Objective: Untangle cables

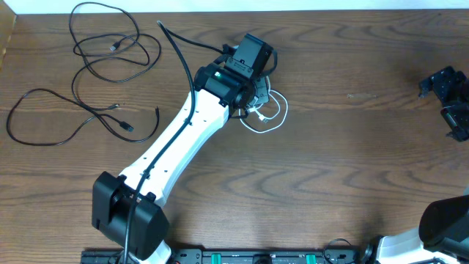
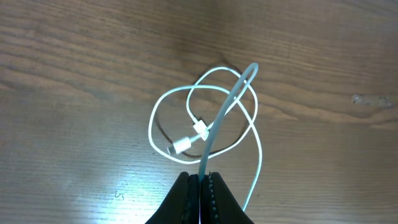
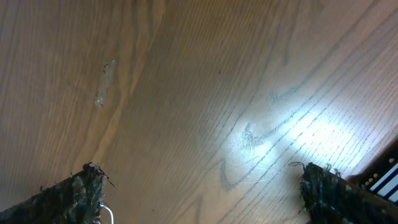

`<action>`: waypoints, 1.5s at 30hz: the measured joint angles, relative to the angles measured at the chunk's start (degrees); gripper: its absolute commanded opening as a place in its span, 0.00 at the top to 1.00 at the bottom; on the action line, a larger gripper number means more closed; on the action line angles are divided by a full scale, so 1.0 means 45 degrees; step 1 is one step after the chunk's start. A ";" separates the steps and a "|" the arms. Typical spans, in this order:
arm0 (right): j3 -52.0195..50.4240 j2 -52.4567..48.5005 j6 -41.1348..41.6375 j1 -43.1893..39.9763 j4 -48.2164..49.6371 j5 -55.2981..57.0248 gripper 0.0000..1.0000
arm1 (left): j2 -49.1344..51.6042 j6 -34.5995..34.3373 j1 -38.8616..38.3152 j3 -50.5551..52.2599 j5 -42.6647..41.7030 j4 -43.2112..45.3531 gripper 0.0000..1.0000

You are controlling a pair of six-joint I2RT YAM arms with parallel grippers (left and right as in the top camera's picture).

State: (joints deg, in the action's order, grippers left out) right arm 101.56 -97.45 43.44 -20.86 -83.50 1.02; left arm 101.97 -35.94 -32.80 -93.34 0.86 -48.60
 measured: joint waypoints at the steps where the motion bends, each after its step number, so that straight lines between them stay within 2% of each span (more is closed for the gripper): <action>1: 0.0000 0.0000 0.0000 0.0000 0.0000 0.0000 0.01 | 0.0005 0.0000 0.0000 0.0015 0.0000 -0.0019 0.92; 13: 0.0000 0.0000 0.0000 0.0000 0.0000 0.0000 0.01 | 0.0010 -0.0117 -0.0146 0.0015 -0.0005 0.0010 0.91; 17: 0.0000 0.0000 0.0000 0.0000 0.0000 0.0000 0.01 | 0.0199 -0.0233 -0.0321 0.0015 -0.0010 0.0121 0.83; 20: 0.0000 0.0000 0.0000 0.0000 0.0000 0.0000 0.01 | 0.0685 -0.0301 -0.0398 0.0015 -0.0010 0.0141 0.70; 22: 0.0000 0.0000 0.0000 0.0000 0.0000 0.0000 0.01 | 0.1132 -0.0311 -0.0418 0.0015 -0.0068 0.0160 0.65; 28: 0.0000 0.0000 0.0000 0.0000 0.0000 0.0000 0.01 | 0.2166 -0.0335 -0.0418 0.0029 -0.0544 0.0238 0.58; 30: 0.0000 0.0000 0.0000 0.0000 0.0000 0.0000 0.01 | 0.2234 -0.0330 -0.0427 0.0029 -0.0593 0.0238 0.52; 34: 0.0000 0.0000 0.0000 0.0000 0.0000 0.0000 0.01 | 0.2244 -0.0296 -0.0432 0.0029 -0.0695 0.0233 0.51; 35: 0.0000 0.0000 0.0000 0.0000 0.0000 0.0000 0.01 | 0.2254 -0.0214 -0.0442 0.0029 -0.0782 0.0238 0.48; 36: 0.0000 0.0000 -0.0005 0.0000 0.0000 0.0000 0.01 | 0.2273 0.0000 -0.0457 0.0029 -0.0840 0.0243 0.39; 38: 0.0000 0.0000 0.0000 0.0000 0.0000 0.0000 0.01 | 0.2380 0.0641 -0.0559 0.0029 -0.0986 0.0238 0.28; 45: 0.0000 0.0000 0.0000 0.0000 0.0000 0.0000 0.01 | 0.3696 0.2327 -0.1297 0.0029 -0.0471 0.0262 0.27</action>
State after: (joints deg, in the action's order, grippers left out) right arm 101.56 -97.45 43.44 -20.86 -83.50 1.02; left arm 118.61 -25.47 -38.63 -93.21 -1.26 -47.42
